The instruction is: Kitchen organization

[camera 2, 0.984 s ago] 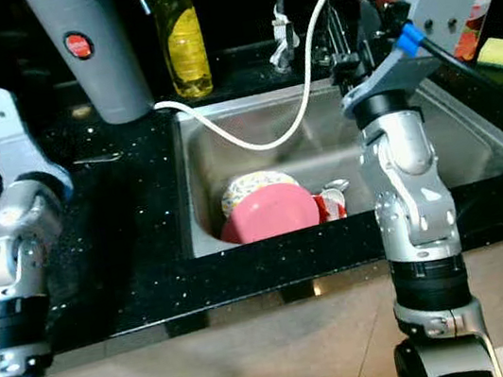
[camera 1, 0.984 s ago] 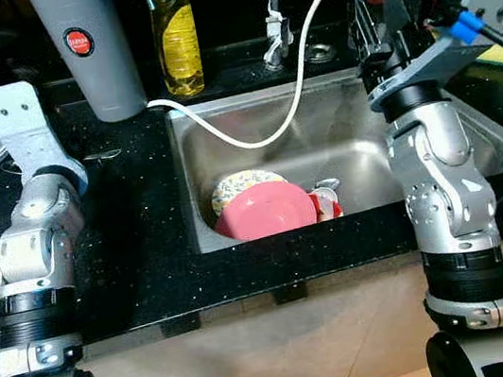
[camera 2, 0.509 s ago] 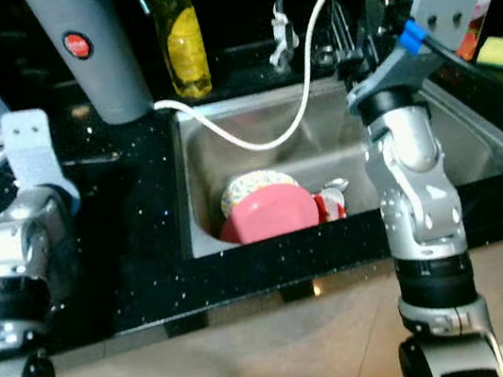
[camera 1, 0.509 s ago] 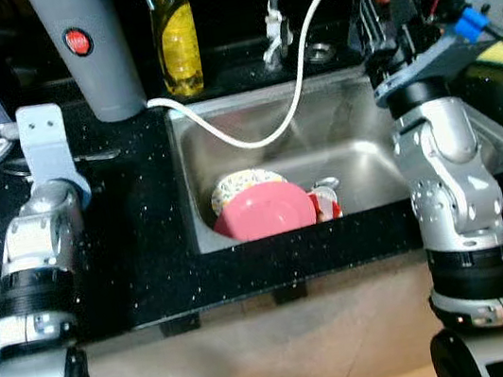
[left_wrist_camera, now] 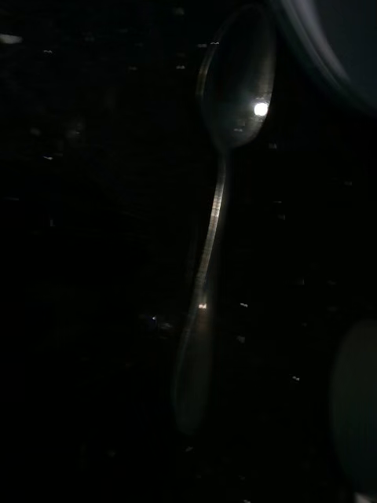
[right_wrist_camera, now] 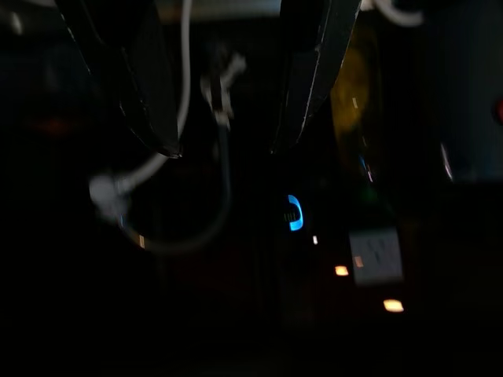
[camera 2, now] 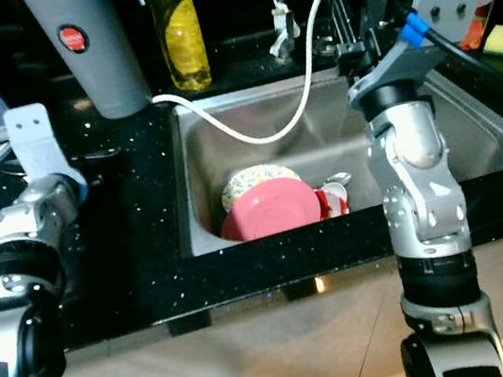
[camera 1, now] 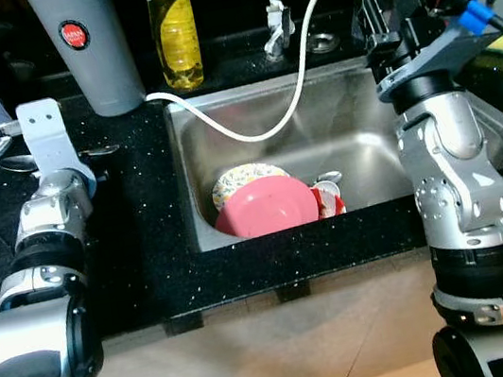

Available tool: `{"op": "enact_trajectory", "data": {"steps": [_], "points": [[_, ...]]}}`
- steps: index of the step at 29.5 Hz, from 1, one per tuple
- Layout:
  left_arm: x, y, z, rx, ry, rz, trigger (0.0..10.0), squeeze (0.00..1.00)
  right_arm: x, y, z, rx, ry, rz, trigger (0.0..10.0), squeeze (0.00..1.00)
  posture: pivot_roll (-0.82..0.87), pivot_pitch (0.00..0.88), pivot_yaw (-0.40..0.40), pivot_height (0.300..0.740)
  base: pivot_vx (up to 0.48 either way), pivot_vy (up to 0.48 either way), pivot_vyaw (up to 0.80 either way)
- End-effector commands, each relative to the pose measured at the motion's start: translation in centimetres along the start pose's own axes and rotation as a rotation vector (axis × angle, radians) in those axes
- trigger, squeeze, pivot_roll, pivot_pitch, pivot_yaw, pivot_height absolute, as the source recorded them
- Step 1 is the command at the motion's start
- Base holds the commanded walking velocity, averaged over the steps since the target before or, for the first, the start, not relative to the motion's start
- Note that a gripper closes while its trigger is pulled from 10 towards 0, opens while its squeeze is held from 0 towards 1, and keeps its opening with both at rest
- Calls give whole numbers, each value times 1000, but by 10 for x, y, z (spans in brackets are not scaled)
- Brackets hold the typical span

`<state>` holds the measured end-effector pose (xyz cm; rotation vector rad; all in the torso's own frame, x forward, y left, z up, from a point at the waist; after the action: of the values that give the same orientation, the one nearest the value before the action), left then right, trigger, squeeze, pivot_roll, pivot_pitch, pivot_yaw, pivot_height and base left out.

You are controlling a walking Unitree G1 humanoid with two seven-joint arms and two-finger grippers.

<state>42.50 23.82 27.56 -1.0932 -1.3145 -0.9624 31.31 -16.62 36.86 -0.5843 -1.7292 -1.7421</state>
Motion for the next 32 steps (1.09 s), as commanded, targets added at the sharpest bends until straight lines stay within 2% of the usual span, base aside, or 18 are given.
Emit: {"op": "enact_trajectory", "data": {"steps": [1, 6, 9, 11, 16, 23, 26, 27, 32], "points": [[9, 0, -2, 1, 17, -37, 10000, 0, -6, -5, 0, 4, -14, 33, 10000, 0, -103, 266, 100, 740, 0, 0, 0], [24, 1, 4, 15, 15, -93, 10000, 0, -19, -9, 1, 5, -22, 80, 10000, 0, -77, 301, 98, 740, 0, 0, 0], [27, 1, 10, 27, 10, -100, 10000, 0, -19, -3, 3, 5, -7, 75, 10000, 0, -65, 338, 90, 740, 0, 0, 0], [27, 2, 15, 29, 3, -91, 10000, 0, -14, 3, 6, 18, 2, 57, 10000, 0, -57, 365, 88, 740, 0, 0, 0], [28, 2, 17, 36, 9, -95, 10000, 0, -8, 6, 8, 33, -6, 39, 10000, 0, -57, 402, 89, 740, 0, 0, 0], [49, 0, 12, -18, 14, -191, 10000, 0, 1, 3, 5, 26, -15, 19, 10000, 0, -67, 421, 97, 740, 0, 0, 0], [69, -3, 7, -60, -30, -268, 10000, 0, 1, 1, 3, 14, -18, 22, 10000, 0, -75, 419, 100, 740, 0, 0, 0], [75, -4, 5, -83, -77, -284, 10000, 0, 2, 1, 3, 14, -19, 22, 10000, 0, -79, 418, 100, 740, 0, 0, 0], [77, -4, 7, -76, -154, -279, 10000, 0, 3, 2, 5, 19, -17, 20, 10000, 0, -82, 416, 97, 740, 0, 0, 0]]}}
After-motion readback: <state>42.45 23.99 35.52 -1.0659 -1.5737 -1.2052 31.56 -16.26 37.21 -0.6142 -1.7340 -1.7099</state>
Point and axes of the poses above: a point about 5 cm out from each wrist's last joint towards the gripper, its own y axis pointing out of the wrist towards the gripper, its own x axis along the axis of the wrist's last joint, z = x × y, the point moved 1 cm from there along y, pointing out of the wrist towards the gripper
